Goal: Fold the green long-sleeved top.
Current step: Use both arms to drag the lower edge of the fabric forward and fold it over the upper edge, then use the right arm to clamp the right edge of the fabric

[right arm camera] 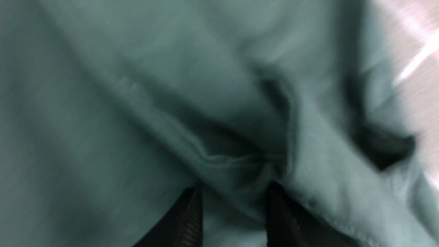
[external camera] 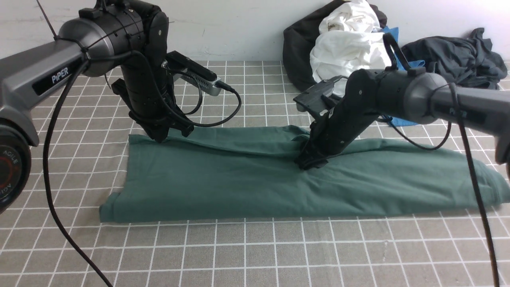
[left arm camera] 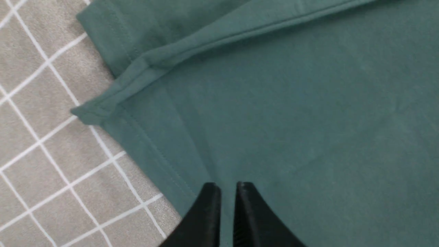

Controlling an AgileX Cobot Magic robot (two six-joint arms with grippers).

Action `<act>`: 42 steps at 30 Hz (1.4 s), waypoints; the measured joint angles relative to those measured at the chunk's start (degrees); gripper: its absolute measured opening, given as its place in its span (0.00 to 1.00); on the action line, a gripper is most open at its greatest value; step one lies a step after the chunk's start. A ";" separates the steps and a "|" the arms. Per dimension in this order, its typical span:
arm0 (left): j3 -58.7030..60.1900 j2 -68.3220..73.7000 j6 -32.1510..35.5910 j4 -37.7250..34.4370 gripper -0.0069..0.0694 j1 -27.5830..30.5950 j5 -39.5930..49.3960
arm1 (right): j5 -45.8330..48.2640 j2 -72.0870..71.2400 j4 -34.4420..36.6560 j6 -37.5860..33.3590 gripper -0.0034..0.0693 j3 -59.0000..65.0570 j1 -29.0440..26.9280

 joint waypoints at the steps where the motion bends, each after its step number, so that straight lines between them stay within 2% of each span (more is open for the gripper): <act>1: 0.00 0.00 0.19 -0.25 0.10 0.00 0.15 | -2.08 0.25 -0.85 2.28 0.39 0.00 -0.18; 3: 0.00 0.00 0.27 -0.57 0.09 0.00 0.46 | -4.58 0.34 -2.33 5.44 0.38 0.00 -0.29; 5: 0.00 0.00 0.43 -0.71 0.08 0.00 1.49 | -7.54 0.66 -6.76 14.07 0.38 -1.69 -1.58; 7: 0.00 0.00 0.48 -0.90 0.08 0.00 1.73 | -6.87 0.66 -10.69 19.72 0.38 -4.64 -3.05; 8: 0.00 0.00 0.48 -0.90 0.08 0.00 1.75 | -6.45 0.66 -11.76 20.29 0.38 -5.06 -3.43; 9: 0.00 0.00 0.48 -0.90 0.08 0.00 1.88 | -3.47 0.66 -15.34 24.77 0.38 -9.29 -4.89; 11: 0.00 -0.06 0.48 -0.96 0.08 0.00 2.08 | -0.01 0.40 -17.95 26.78 0.38 -12.29 -5.95; 12: 0.00 -0.19 0.48 -1.20 0.08 0.00 2.31 | 6.78 -0.20 -21.51 28.25 0.38 -16.03 -7.28; 13: 0.00 -0.19 0.48 -1.27 0.08 0.00 2.36 | 7.56 -0.41 -21.87 28.42 0.38 -16.87 -7.43; 14: 0.00 -0.45 0.48 -2.12 0.08 0.00 2.55 | 13.82 -1.58 -24.43 28.64 0.38 -19.30 -8.48; 15: 0.00 -0.44 0.48 -2.26 0.08 0.00 2.55 | 14.57 -1.58 -24.68 28.64 0.38 -19.55 -8.62; 16: 0.19 -0.96 0.54 -3.88 0.08 0.00 2.55 | 20.13 -3.62 -25.78 27.94 0.38 -20.65 -9.79; 19: 1.66 -2.70 0.74 -5.56 0.08 0.00 2.55 | 26.07 -6.41 -24.70 25.72 0.38 -20.21 -11.87; 21: 6.58 -6.41 1.49 -7.58 0.08 0.00 2.55 | 28.21 -10.57 -18.97 21.70 0.38 -15.91 -15.28; 25: 16.69 -13.57 1.62 -8.04 0.08 0.00 0.46 | 28.24 -19.92 -8.56 16.56 0.38 -3.78 -20.18; 29: 25.06 -18.33 1.68 -8.45 0.08 0.00 -5.89 | 23.39 -29.51 -4.00 14.35 0.38 9.58 -24.37; 35: 33.61 -19.16 1.75 -11.03 0.08 0.00 -17.27 | 12.53 -38.81 -3.87 14.43 0.38 25.76 -29.33; 39: 34.36 -17.16 1.75 -12.12 0.08 0.00 -19.94 | 8.49 -38.21 -4.58 15.83 0.39 28.49 -30.70; 42: 34.36 -14.00 1.75 -12.49 0.08 0.00 -21.30 | 6.39 -35.98 -6.88 16.96 0.48 28.72 -31.13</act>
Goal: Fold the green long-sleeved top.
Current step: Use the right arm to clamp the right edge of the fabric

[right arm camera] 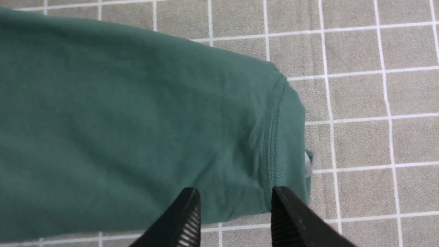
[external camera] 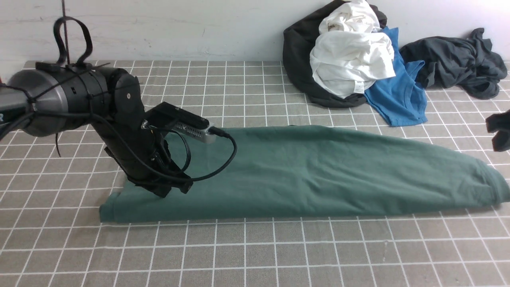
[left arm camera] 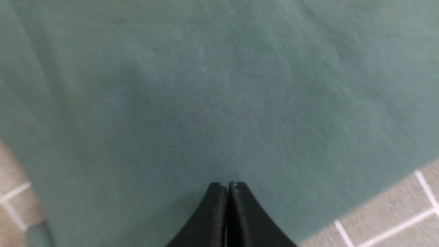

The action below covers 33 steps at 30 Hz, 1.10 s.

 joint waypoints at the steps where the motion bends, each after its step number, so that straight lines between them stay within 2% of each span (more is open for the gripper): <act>1: 0.00 0.83 0.00 0.00 0.08 0.00 -0.06 | -0.51 1.02 -0.45 0.52 0.52 0.00 0.00; 5: 0.00 3.08 0.06 -0.05 0.08 0.00 -0.18 | -1.92 4.39 -2.34 2.51 0.66 0.00 0.00; 9: -0.12 5.07 0.06 -0.43 0.08 0.00 -0.10 | -3.90 10.96 -6.88 8.14 0.79 0.00 -0.50; 13: -0.25 5.19 0.06 -0.43 0.08 0.00 0.00 | -4.38 16.54 -8.24 10.78 0.80 0.00 -0.66; 19: -0.25 5.19 0.37 -0.43 0.08 0.00 0.14 | -5.20 19.52 -4.89 9.83 0.79 -0.26 -0.88; 24: -0.25 5.19 0.80 -0.43 0.08 0.00 0.27 | -5.32 19.56 -1.42 6.11 0.65 -0.59 -0.95; 26: -0.29 5.19 0.85 -0.43 0.08 0.00 0.33 | -4.91 19.56 0.16 4.42 0.47 -0.99 -0.95; 27: -0.29 5.19 0.85 -0.43 0.08 0.00 0.33 | -4.73 19.56 0.38 4.27 0.46 -1.05 -0.95; 29: -0.29 5.07 0.85 -0.37 0.08 0.00 0.33 | -3.89 18.84 0.44 3.09 0.26 -1.60 -0.95; 31: -0.16 4.60 0.85 -0.09 0.08 0.00 0.38 | -2.90 17.27 -0.74 2.90 0.13 -1.89 -0.89; 33: -0.02 3.36 0.85 0.62 0.08 0.00 1.38 | -2.10 14.43 -3.13 3.51 0.08 -2.03 -0.84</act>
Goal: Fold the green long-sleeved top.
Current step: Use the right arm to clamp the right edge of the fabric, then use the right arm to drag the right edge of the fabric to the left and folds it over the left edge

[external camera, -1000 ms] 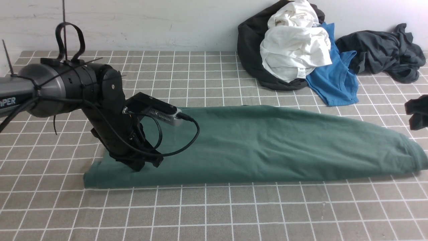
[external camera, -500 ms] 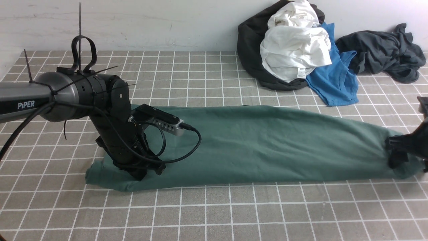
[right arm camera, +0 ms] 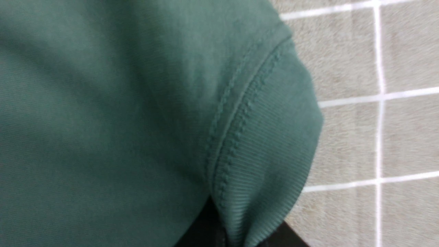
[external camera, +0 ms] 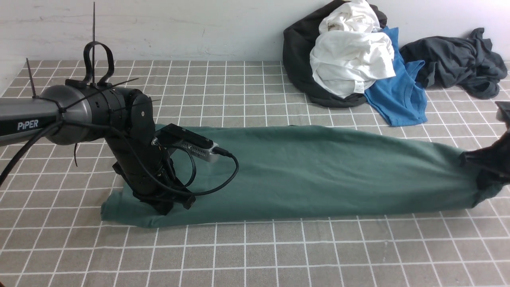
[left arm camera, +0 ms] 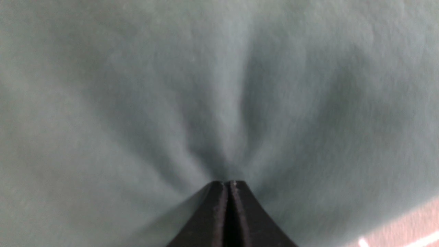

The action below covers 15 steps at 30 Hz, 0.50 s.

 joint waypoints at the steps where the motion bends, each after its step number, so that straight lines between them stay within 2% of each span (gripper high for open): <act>1: 0.13 -0.97 0.00 0.36 0.08 0.13 0.47 | 0.34 -1.51 -1.75 0.52 0.07 -0.04 0.07; 5: 0.18 -11.01 0.00 0.92 0.08 1.76 3.81 | 1.66 -10.64 -13.84 8.04 0.06 -0.60 0.14; 7: 0.18 -16.92 0.00 0.92 0.08 2.59 4.90 | 2.66 -14.50 -16.80 10.45 0.06 -1.72 0.14; 11: 0.18 -26.35 0.00 1.14 0.08 3.22 5.53 | 5.35 -19.75 -16.18 10.41 0.06 -6.18 1.46; 15: 0.18 -32.72 0.00 1.08 0.08 3.22 6.27 | 8.71 -21.46 -9.61 4.38 0.06 -13.90 8.95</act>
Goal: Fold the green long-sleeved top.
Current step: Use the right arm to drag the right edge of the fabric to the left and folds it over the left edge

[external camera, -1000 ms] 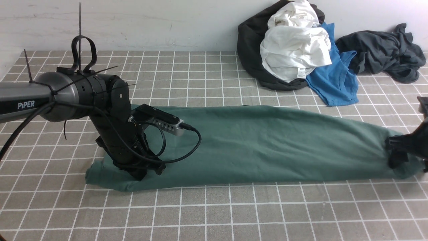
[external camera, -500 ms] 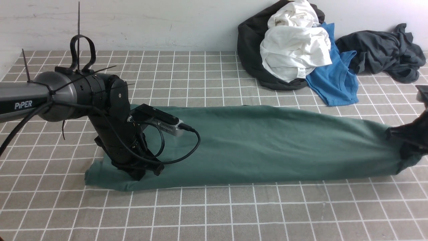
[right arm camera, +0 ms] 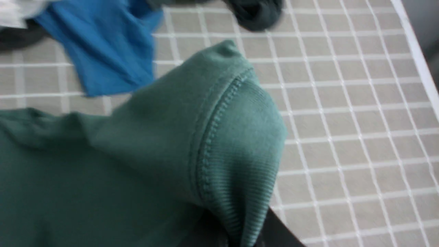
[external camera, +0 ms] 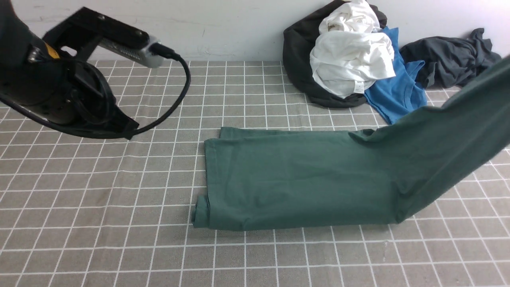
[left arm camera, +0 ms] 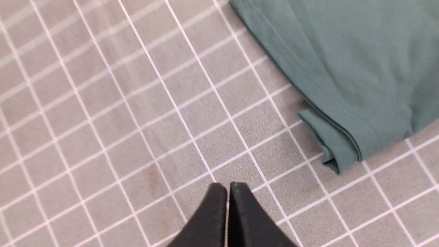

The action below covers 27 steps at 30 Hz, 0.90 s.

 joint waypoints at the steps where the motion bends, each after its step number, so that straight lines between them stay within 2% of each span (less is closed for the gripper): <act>1: 0.00 -0.21 0.00 0.00 0.08 0.00 0.00 | 0.29 0.14 0.88 -0.69 0.06 -0.78 1.15; 4: 0.00 -3.19 0.00 0.00 0.08 0.00 0.93 | 1.99 3.87 7.86 -4.63 0.06 -7.37 14.83; 5: 0.00 -3.45 0.00 0.00 0.08 0.00 1.03 | 2.00 4.53 8.44 -4.64 0.06 -7.65 16.26; 7: 0.07 -5.13 0.00 0.00 0.08 0.00 1.88 | 1.84 8.96 9.91 -4.49 0.06 -10.43 23.51; 9: 0.07 -6.94 0.00 0.00 0.08 0.00 2.61 | 1.28 13.37 10.73 -3.70 0.06 -12.26 28.49; 13: 0.07 -11.46 -0.06 0.00 0.08 0.00 3.39 | -1.54 23.38 12.02 -1.16 0.06 -15.88 36.10; 19: 0.07 -15.31 -1.07 0.00 0.08 0.00 5.15 | -5.30 36.25 15.38 0.25 0.06 -21.38 41.34; 21: 0.07 -15.71 -1.14 0.00 0.08 0.00 6.30 | -5.35 39.73 16.96 0.29 0.10 -23.62 41.79; 24: 0.08 -15.72 -1.18 0.00 0.08 0.00 6.99 | -4.63 41.81 19.56 0.03 0.20 -25.27 41.78; 27: 0.13 -15.72 -1.25 0.00 0.08 0.00 7.18 | -1.29 41.99 22.40 -1.74 0.39 -28.14 41.78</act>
